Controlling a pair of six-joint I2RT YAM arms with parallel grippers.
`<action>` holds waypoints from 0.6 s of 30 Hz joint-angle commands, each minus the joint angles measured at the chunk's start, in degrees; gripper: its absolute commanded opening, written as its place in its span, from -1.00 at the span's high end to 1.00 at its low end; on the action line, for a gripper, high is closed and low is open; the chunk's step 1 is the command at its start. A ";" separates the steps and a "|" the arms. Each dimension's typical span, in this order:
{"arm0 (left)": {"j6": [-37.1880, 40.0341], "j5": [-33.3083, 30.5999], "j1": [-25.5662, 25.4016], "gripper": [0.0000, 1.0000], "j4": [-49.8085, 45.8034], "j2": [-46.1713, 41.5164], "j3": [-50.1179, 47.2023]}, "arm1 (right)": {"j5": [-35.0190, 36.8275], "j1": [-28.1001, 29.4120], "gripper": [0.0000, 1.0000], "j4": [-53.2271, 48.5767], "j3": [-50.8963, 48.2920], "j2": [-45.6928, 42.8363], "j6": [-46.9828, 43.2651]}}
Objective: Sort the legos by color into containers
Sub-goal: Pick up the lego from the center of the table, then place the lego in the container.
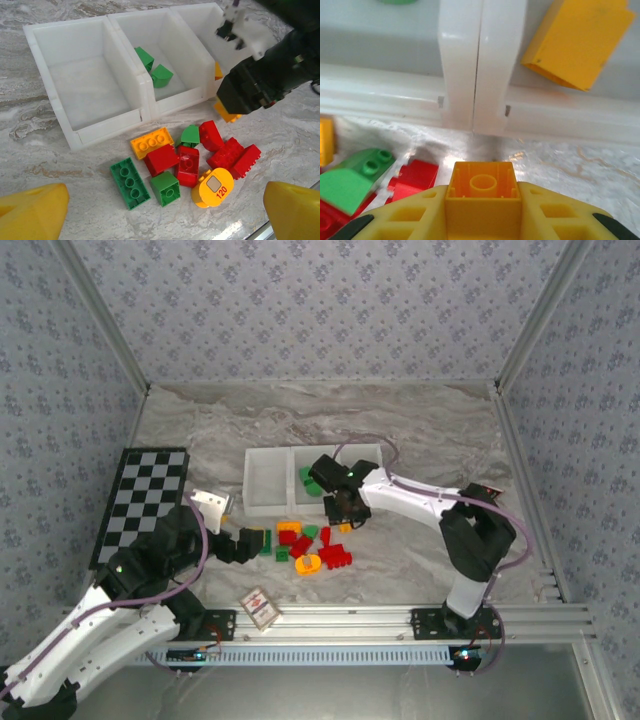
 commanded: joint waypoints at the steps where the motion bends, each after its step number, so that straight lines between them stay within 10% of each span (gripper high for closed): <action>1: -0.24 0.32 -0.57 -0.99 1.02 0.16 -0.22 | 2.56 -0.41 0.26 -4.91 3.68 -4.18 -1.34; 18: -0.32 0.12 -0.60 -0.99 0.88 0.15 -0.14 | -2.70 -15.81 0.28 -3.94 17.19 3.38 -14.47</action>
